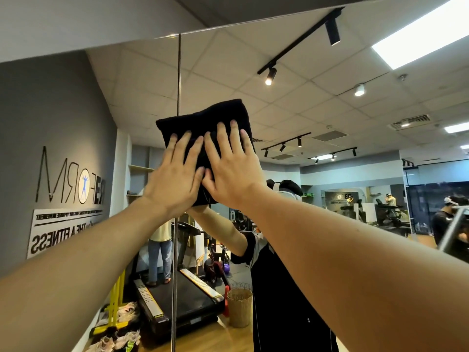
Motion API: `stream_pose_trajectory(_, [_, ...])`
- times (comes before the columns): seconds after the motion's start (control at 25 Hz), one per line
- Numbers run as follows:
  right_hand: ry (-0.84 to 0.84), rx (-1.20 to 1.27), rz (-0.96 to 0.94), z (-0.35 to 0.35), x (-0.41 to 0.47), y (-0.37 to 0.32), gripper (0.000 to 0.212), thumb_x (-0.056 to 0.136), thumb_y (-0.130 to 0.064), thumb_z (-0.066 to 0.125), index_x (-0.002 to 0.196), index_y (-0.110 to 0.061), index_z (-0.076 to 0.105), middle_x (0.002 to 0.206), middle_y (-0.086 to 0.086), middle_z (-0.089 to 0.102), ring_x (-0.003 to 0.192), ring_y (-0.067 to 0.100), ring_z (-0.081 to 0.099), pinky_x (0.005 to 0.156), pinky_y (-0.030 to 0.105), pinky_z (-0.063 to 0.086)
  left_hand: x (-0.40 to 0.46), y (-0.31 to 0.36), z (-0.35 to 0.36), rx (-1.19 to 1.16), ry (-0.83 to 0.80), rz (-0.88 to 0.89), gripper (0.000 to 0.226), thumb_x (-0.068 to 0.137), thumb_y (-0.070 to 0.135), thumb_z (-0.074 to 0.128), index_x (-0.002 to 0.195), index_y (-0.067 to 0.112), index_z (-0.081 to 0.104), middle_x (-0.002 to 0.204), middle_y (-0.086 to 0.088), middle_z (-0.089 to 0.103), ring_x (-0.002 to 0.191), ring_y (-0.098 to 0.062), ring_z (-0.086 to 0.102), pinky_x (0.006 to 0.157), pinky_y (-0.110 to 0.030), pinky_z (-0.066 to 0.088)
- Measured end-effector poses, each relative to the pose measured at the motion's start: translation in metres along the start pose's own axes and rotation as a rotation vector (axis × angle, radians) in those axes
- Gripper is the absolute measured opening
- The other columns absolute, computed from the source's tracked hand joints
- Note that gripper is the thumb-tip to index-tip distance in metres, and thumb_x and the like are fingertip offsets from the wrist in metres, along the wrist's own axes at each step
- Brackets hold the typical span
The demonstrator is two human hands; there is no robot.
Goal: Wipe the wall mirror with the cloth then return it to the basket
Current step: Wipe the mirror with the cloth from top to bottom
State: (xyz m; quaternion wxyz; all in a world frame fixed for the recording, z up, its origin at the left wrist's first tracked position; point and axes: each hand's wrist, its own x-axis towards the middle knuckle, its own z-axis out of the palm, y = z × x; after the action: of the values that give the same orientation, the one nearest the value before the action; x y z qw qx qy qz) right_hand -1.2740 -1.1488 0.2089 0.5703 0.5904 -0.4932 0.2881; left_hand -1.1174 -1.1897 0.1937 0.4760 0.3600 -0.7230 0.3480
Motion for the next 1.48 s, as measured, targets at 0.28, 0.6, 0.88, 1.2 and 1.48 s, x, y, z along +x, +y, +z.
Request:
stream_pose_trajectory(0.28, [-0.002,0.022,-0.039,-0.005,-0.026,0.039,0.074,0.098,-0.050,0.029,0.159,-0.007,0.025,0.164,0.026,0.020,0.153,0.046,0.012,0.125,0.055,0.015,-0.003,0.045,0.007,0.020,0.011,-0.005,0.065,0.103,0.039,0.032,0.161,0.018,0.012,0.167,-0.008,0.010,0.155,-0.031,0.005,0.108,-0.054,0.043])
stream_pose_trajectory(0.6, [-0.026,0.004,-0.038,-0.015,-0.064,0.104,0.075,0.098,-0.051,0.030,0.159,-0.007,0.025,0.164,0.025,0.020,0.154,0.045,0.011,0.124,0.055,0.017,0.006,0.115,0.019,0.051,0.021,0.052,0.068,0.101,0.045,0.020,0.160,0.012,0.015,0.165,-0.015,0.016,0.154,-0.039,0.010,0.110,-0.051,0.045])
stream_pose_trajectory(0.88, [-0.061,-0.039,-0.035,-0.030,-0.107,0.168,0.076,0.097,-0.051,0.024,0.159,-0.007,0.024,0.165,0.025,0.020,0.154,0.045,0.012,0.124,0.056,0.020,0.012,0.189,0.029,0.036,0.005,0.097,0.068,0.101,0.044,0.023,0.159,0.009,0.014,0.164,-0.020,0.017,0.152,-0.044,0.010,0.113,-0.058,0.040])
stream_pose_trajectory(1.2, [-0.123,-0.103,-0.058,-0.050,-0.161,0.258,0.075,0.099,-0.052,0.025,0.161,-0.009,0.023,0.166,0.024,0.017,0.155,0.043,0.010,0.125,0.055,0.018,0.020,0.289,0.042,0.059,0.012,0.160,0.070,0.100,0.046,0.022,0.157,0.005,0.015,0.160,-0.026,0.023,0.148,-0.052,0.017,0.115,-0.061,0.033])
stream_pose_trajectory(1.48, [-0.147,-0.145,-0.009,-0.064,-0.198,0.319,0.075,0.098,-0.052,0.025,0.160,-0.008,0.025,0.165,0.024,0.021,0.154,0.043,0.014,0.124,0.055,0.021,0.035,0.360,0.051,0.039,0.031,0.213,0.071,0.099,0.047,0.021,0.156,0.007,0.010,0.160,-0.026,0.022,0.147,-0.052,0.018,0.117,-0.061,0.030])
